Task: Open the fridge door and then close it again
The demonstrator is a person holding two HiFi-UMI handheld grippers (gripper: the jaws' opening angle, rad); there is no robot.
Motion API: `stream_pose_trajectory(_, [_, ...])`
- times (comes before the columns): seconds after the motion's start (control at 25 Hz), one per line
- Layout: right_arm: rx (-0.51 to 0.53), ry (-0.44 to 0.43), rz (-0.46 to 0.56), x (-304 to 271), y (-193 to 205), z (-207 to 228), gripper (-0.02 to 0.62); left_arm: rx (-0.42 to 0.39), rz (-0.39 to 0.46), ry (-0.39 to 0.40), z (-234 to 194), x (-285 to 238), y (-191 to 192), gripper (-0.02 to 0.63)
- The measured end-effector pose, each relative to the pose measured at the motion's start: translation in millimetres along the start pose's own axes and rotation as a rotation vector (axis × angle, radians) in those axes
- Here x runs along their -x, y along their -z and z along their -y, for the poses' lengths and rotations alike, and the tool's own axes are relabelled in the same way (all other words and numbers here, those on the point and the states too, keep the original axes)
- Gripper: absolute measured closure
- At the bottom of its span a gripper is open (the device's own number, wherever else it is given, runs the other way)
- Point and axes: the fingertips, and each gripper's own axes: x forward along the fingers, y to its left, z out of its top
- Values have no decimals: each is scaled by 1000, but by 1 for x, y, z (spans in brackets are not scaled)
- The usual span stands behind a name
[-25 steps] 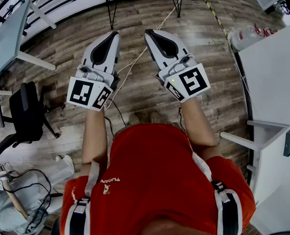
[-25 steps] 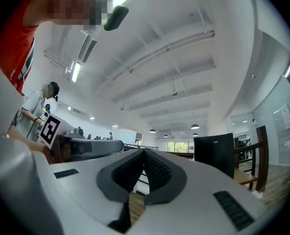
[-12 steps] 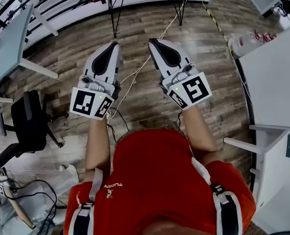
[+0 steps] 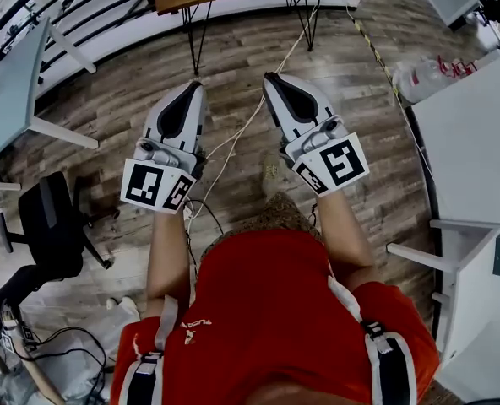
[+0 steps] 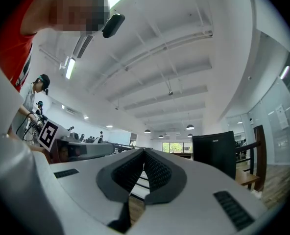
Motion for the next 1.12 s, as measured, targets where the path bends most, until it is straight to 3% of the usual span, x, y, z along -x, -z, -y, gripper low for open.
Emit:
stream_pose_trajectory(0.24, [30, -22, 14, -42, 16, 52, 569, -20, -5, -9, -35, -59, 16, 597])
stream_pose_trajectory(0.8, [18, -105, 53, -152, 49, 231, 569, -61, -27, -71, -126, -254, 52, 597])
stream_pose_trajectory(1.12, [-1, -138, 32, -183, 66, 293, 569, -70, -43, -118, -154, -317, 64, 597])
